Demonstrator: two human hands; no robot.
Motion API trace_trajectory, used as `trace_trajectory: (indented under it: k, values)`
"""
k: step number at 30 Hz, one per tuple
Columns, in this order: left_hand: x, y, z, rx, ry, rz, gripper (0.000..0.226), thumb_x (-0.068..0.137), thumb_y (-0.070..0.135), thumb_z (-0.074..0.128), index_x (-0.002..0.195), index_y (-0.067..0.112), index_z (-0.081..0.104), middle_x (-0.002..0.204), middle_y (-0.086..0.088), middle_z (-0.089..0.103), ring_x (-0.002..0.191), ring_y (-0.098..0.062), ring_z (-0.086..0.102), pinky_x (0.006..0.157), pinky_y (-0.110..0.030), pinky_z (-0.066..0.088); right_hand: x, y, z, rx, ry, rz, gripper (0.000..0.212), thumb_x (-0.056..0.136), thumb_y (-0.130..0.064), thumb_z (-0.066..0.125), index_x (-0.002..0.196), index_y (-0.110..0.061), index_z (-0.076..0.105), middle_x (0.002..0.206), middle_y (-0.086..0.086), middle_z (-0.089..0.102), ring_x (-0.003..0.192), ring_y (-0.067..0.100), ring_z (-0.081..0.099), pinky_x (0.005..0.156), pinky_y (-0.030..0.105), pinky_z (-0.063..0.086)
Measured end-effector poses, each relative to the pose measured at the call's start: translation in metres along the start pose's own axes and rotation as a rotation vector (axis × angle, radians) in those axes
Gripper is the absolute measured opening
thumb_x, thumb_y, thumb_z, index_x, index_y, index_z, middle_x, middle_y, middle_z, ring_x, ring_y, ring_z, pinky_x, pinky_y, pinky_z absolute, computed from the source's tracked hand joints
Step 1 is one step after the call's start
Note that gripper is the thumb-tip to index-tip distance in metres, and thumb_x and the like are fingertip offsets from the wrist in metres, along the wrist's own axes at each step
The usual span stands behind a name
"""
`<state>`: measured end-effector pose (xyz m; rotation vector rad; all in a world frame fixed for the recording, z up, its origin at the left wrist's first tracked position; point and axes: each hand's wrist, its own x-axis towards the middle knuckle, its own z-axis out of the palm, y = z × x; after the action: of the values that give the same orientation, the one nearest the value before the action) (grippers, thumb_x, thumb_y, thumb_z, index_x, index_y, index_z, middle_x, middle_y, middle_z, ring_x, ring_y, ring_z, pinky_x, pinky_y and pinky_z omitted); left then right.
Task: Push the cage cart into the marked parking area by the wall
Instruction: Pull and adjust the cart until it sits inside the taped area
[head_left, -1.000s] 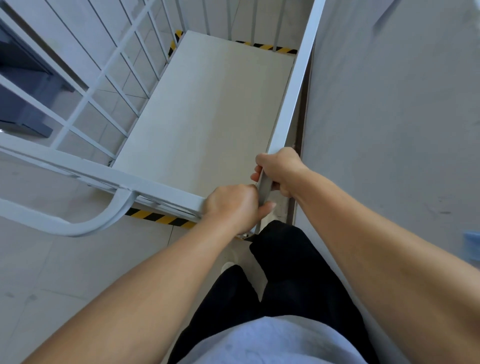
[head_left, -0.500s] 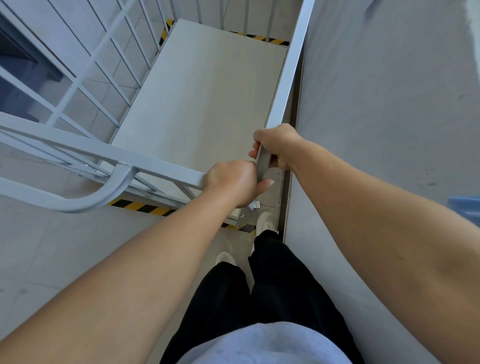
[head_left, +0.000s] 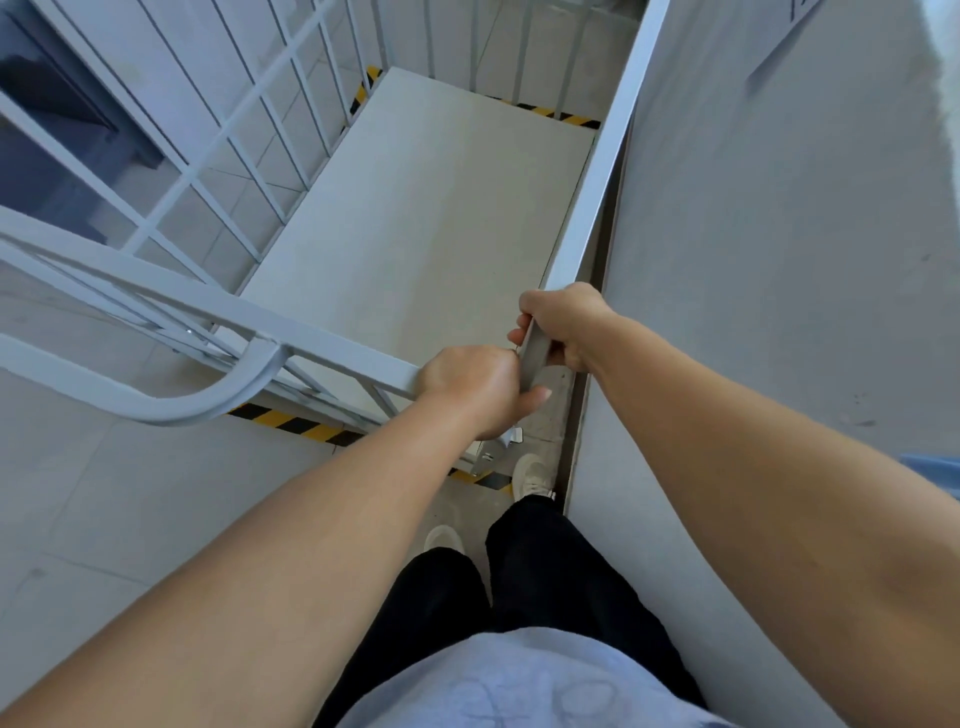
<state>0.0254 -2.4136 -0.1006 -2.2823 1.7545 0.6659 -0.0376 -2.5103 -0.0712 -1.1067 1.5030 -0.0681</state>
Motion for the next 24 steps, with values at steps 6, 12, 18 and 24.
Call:
trace_trajectory:
  k: [6,12,18,24]
  values:
    - [-0.006,-0.010,0.003,-0.045,-0.027,-0.013,0.044,0.090,0.065,0.037,0.086,0.024,0.050,0.070,0.003,0.050,0.069,-0.023,0.053,0.056,-0.030,0.036,-0.006,0.001,0.011,0.008,-0.013,0.034,0.015,0.095,-0.010,0.051,0.080,-0.007,0.055,0.067,0.004,0.059,0.054,0.014,0.063,0.066,0.033,0.057]
    - [-0.009,-0.018,0.009,-0.042,0.012,-0.007,0.046,0.088,0.066,0.039,0.089,0.023,0.056,0.070,0.005,0.052,0.068,-0.021,0.054,0.058,-0.030,0.037,-0.010,0.002,0.017,0.020,-0.023,0.028,0.015,0.094,-0.007,0.049,0.079,-0.007,0.053,0.065,0.004,0.057,0.051,0.015,0.061,0.070,0.036,0.057]
    - [-0.008,-0.017,0.011,-0.033,0.026,-0.032,0.048,0.087,0.068,0.038,0.090,0.024,0.057,0.078,0.003,0.059,0.069,-0.021,0.056,0.059,-0.032,0.037,-0.015,0.002,0.017,0.003,-0.014,0.011,0.013,0.093,-0.006,0.048,0.080,-0.007,0.053,0.065,0.004,0.057,0.051,0.016,0.061,0.066,0.035,0.057]
    - [-0.007,-0.016,0.011,-0.046,0.040,-0.038,0.048,0.087,0.067,0.039,0.092,0.023,0.058,0.080,0.003,0.060,0.069,-0.020,0.055,0.056,-0.031,0.036,-0.016,0.001,0.016,-0.044,0.006,0.012,0.009,0.093,-0.007,0.050,0.086,-0.007,0.056,0.068,0.004,0.059,0.051,0.014,0.062,0.062,0.032,0.057]
